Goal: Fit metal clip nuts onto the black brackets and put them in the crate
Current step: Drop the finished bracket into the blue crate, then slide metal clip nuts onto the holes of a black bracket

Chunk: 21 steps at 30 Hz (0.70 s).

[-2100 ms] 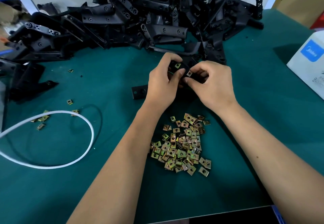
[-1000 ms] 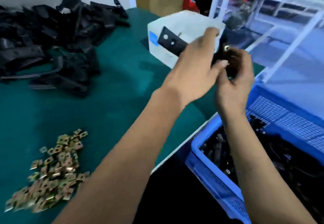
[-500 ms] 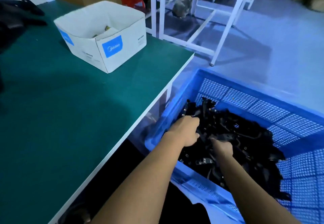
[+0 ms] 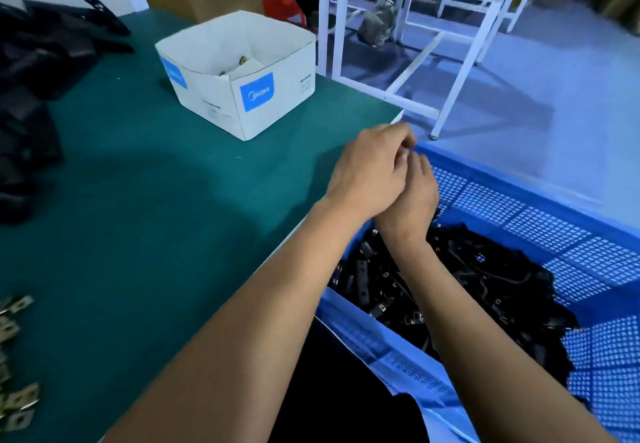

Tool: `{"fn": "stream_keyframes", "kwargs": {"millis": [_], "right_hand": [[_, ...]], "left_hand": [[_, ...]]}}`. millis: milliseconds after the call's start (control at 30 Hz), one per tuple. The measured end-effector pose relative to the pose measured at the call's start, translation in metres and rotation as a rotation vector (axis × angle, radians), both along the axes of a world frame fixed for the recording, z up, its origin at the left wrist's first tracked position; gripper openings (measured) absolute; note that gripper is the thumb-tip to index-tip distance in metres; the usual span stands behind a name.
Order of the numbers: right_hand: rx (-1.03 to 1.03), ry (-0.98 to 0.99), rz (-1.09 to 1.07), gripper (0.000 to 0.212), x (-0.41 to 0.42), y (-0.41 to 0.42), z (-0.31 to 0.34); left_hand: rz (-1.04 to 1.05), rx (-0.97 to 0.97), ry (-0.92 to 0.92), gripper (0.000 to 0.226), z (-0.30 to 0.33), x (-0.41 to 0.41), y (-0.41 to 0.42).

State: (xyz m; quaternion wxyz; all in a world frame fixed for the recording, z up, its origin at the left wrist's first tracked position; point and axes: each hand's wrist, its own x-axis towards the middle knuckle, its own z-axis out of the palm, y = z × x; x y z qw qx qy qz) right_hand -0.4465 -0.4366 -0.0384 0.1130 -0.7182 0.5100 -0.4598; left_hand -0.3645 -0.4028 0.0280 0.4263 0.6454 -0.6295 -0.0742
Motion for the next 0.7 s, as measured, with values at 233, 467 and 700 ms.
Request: {"fn": "stream_keyframes", "kwargs": {"millis": [233,467,700], "right_hand": [[-0.024,0.153,0.396,0.011,0.107,0.046,0.070],[0.138,0.441,0.907,0.005,0.240,0.129,0.079],[0.035,0.458,1.077,0.055,0.319,0.199,0.066]], "left_hand": [[0.346,-0.200,0.030,0.023,0.038,0.102,0.068],[0.880,-0.070,-0.015,0.024,0.031,0.209,0.182],[1.104,0.212,-0.055,0.042,0.014,0.280,0.272]]}}
